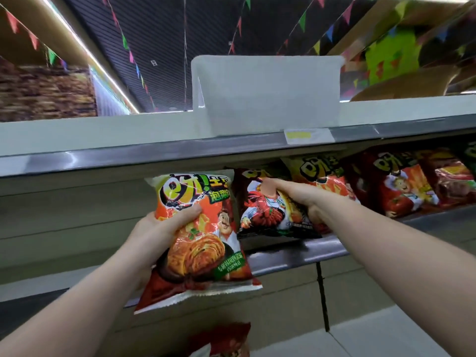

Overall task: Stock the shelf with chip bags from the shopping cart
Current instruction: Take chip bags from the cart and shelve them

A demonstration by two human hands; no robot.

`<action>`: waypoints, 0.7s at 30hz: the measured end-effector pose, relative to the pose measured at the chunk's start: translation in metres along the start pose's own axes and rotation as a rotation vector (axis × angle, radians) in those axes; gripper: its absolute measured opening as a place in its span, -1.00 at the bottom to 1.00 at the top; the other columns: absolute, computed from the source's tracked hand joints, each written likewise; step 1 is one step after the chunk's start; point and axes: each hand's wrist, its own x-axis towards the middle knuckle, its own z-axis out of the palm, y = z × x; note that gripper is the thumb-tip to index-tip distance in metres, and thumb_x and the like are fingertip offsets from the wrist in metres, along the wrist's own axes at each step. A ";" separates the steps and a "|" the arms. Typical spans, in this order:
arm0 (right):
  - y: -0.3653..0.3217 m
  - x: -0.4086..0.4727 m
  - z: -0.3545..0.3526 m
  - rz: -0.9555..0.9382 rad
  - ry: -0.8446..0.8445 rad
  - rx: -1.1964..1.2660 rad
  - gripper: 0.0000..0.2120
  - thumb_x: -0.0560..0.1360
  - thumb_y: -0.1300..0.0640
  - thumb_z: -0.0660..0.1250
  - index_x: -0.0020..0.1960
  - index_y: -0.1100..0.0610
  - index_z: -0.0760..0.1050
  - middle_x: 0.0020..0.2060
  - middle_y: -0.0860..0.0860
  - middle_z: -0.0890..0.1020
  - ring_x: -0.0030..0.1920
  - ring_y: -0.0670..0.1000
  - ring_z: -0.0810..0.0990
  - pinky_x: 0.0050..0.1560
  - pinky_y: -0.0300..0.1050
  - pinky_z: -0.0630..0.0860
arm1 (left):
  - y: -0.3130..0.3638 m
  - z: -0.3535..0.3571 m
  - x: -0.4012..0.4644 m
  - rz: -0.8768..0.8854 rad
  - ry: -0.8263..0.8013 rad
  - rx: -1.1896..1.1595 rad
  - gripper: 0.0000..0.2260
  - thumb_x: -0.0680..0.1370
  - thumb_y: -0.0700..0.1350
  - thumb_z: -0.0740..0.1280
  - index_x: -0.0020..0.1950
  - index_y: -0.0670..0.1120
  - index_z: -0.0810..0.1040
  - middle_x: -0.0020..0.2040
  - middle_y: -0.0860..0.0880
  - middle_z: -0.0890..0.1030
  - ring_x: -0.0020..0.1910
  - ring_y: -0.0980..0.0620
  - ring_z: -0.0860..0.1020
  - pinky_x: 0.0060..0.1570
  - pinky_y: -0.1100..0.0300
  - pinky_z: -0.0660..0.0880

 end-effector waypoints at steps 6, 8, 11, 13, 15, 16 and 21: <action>0.001 0.066 0.003 -0.021 -0.100 0.048 -0.57 0.43 -0.22 0.33 -0.01 0.15 0.54 -0.09 0.14 0.64 -0.06 0.13 0.61 0.12 -0.01 0.52 | 0.010 0.017 0.020 -0.009 0.099 0.010 -0.67 0.35 0.01 0.49 -0.01 -0.15 0.56 -0.38 -0.08 0.68 -0.48 -0.03 0.64 -0.55 0.23 0.52; 0.001 0.080 0.010 -0.072 -0.107 0.072 -0.54 0.41 -0.19 0.36 0.08 0.16 0.52 -0.08 0.14 0.62 -0.10 0.09 0.59 -0.05 -0.13 0.52 | 0.013 0.019 0.022 -0.027 0.120 0.006 -0.67 0.37 0.00 0.48 -0.01 -0.17 0.54 -0.41 -0.10 0.66 -0.53 -0.03 0.62 -0.61 0.24 0.49; 0.007 0.107 0.025 -0.124 -0.093 0.083 -0.36 0.49 -0.16 0.30 0.43 0.19 0.28 0.34 0.14 0.42 0.29 0.16 0.43 0.30 -0.04 0.37 | 0.015 0.022 0.026 -0.047 0.154 0.000 -0.65 0.37 0.00 0.48 0.01 -0.20 0.55 -0.41 -0.12 0.66 -0.53 -0.04 0.62 -0.61 0.23 0.49; 0.010 0.117 0.036 -0.144 -0.094 0.117 -0.29 0.50 -0.17 0.28 0.49 0.19 0.16 0.43 0.14 0.29 0.37 0.18 0.33 0.39 0.03 0.29 | 0.015 0.025 0.028 -0.061 0.167 0.007 -0.65 0.37 0.00 0.48 0.00 -0.20 0.55 -0.41 -0.12 0.66 -0.54 -0.04 0.61 -0.61 0.23 0.49; 0.012 0.126 0.043 -0.153 -0.063 0.162 -0.18 0.43 -0.19 0.36 0.50 0.19 0.13 0.45 0.14 0.27 0.39 0.19 0.31 0.39 0.08 0.29 | 0.015 0.027 0.030 -0.068 0.165 0.013 -0.65 0.38 0.01 0.47 -0.01 -0.20 0.53 -0.42 -0.12 0.66 -0.54 -0.04 0.61 -0.61 0.23 0.49; 0.014 0.128 0.044 -0.165 -0.030 0.170 -0.13 0.37 -0.21 0.41 0.50 0.19 0.15 0.44 0.15 0.29 0.37 0.19 0.33 0.37 0.10 0.32 | 0.016 0.027 0.031 -0.071 0.163 0.014 -0.64 0.37 0.01 0.47 0.00 -0.20 0.52 -0.42 -0.12 0.66 -0.53 -0.04 0.62 -0.61 0.23 0.49; 0.026 0.145 0.042 -0.149 0.040 0.099 -0.13 0.41 -0.19 0.37 0.51 0.22 0.09 0.45 0.16 0.25 0.41 0.19 0.27 0.41 0.09 0.25 | 0.016 0.028 0.035 -0.071 0.143 0.022 -0.50 0.23 0.05 0.47 0.07 -0.19 0.53 -0.35 -0.13 0.68 -0.47 -0.06 0.64 -0.51 0.21 0.52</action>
